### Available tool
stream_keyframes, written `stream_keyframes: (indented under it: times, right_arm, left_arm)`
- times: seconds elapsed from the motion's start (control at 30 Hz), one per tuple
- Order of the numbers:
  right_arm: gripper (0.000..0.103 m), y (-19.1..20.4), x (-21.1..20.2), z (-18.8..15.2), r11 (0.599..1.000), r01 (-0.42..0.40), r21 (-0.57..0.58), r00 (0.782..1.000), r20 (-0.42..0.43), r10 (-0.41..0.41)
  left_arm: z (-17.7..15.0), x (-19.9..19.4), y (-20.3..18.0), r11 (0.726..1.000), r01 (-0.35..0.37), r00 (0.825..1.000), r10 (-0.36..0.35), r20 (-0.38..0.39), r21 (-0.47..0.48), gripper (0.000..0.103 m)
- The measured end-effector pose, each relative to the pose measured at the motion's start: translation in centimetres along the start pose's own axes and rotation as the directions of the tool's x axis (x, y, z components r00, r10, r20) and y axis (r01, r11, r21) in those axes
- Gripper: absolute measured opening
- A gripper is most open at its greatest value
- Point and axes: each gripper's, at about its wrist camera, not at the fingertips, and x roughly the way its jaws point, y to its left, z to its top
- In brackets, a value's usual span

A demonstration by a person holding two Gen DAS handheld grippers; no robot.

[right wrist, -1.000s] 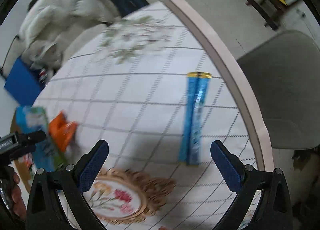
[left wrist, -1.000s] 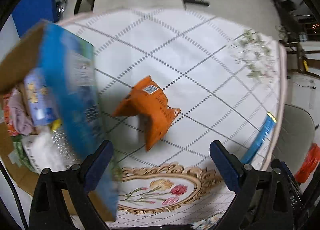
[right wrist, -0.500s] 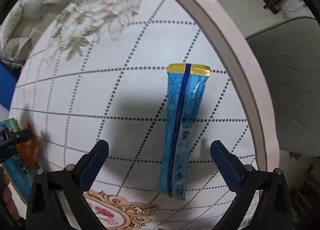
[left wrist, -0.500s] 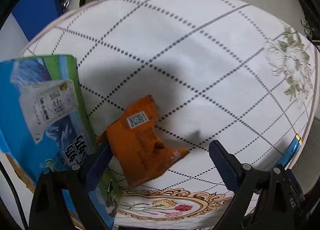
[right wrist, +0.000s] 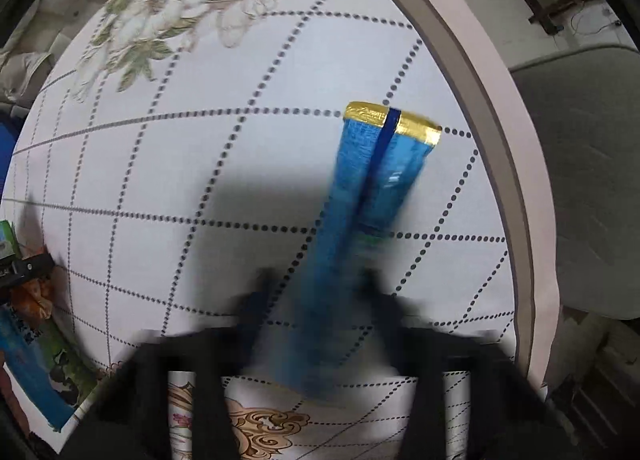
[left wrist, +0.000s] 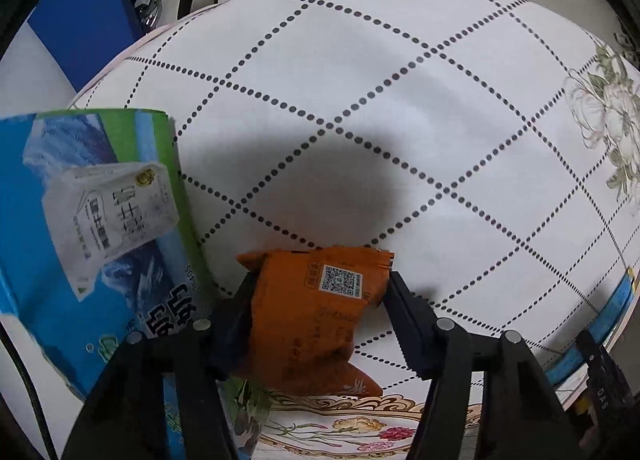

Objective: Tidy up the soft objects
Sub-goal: 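Grasp the orange snack bag with the left tool while the right tool grasps the blue stick packet, then place both items into the box and open both tools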

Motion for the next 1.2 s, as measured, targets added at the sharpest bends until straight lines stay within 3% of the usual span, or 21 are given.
stream_keyframes:
  times: [0.1, 0.27, 0.5, 0.6, 0.73, 0.83, 0.93, 1.03, 1.2]
  right_arm:
    - [0.02, 0.8, -0.4, -0.7, 1.0, 0.008, -0.028, 1.0, 0.008, -0.008]
    - [0.017, 1.8, -2.6, -2.8, 0.996, -0.053, -0.071, 0.998, 0.038, 0.056]
    - [0.017, 6.7, -9.1, -6.9, 0.962, -0.165, -0.217, 0.977, 0.097, 0.189]
    - [0.017, 10.5, -12.4, -7.9, 0.928, -0.222, -0.298, 0.96, 0.101, 0.261]
    - [0.017, 18.5, -16.0, -11.4, 0.86, -0.283, -0.425, 0.934, 0.083, 0.348]
    - [0.017, 24.7, -17.4, -13.6, 0.809, -0.295, -0.508, 0.925, 0.059, 0.374]
    - [0.017, 30.8, -17.1, -14.5, 0.788, -0.269, -0.554, 0.935, 0.045, 0.351]
    - [0.017, 35.7, -14.8, -14.1, 0.789, -0.218, -0.575, 0.955, 0.04, 0.294]
    - [0.017, 39.8, -10.8, -13.2, 0.802, -0.133, -0.582, 0.982, 0.033, 0.187]
  left_arm:
    - [-1.6, 0.0, 0.0, 0.998, 0.059, 0.998, -0.059, -0.002, -0.003, 0.057]
    - [-4.7, -3.1, 0.6, 0.989, 0.149, 0.986, -0.149, 0.075, 0.017, 0.056]
    - [-9.2, -11.0, 4.6, 0.962, 0.268, 0.939, -0.274, 0.207, 0.058, 0.056]
    - [-10.4, -14.6, 8.8, 0.953, 0.297, 0.915, -0.302, 0.266, 0.058, 0.056]
    - [-10.8, -18.4, 14.5, 0.958, 0.284, 0.902, -0.276, 0.331, 0.024, 0.056]
    - [-10.4, -18.7, 19.6, 0.968, 0.248, 0.91, -0.222, 0.349, -0.031, 0.056]
    - [-8.4, -15.6, 24.3, 0.968, 0.225, 0.931, -0.181, 0.316, -0.109, 0.056]
    - [-6.1, -12.2, 27.1, 0.961, 0.231, 0.949, -0.188, 0.252, -0.154, 0.056]
    - [-3.5, -7.1, 29.1, 0.948, 0.25, 0.963, -0.223, 0.151, -0.196, 0.056]
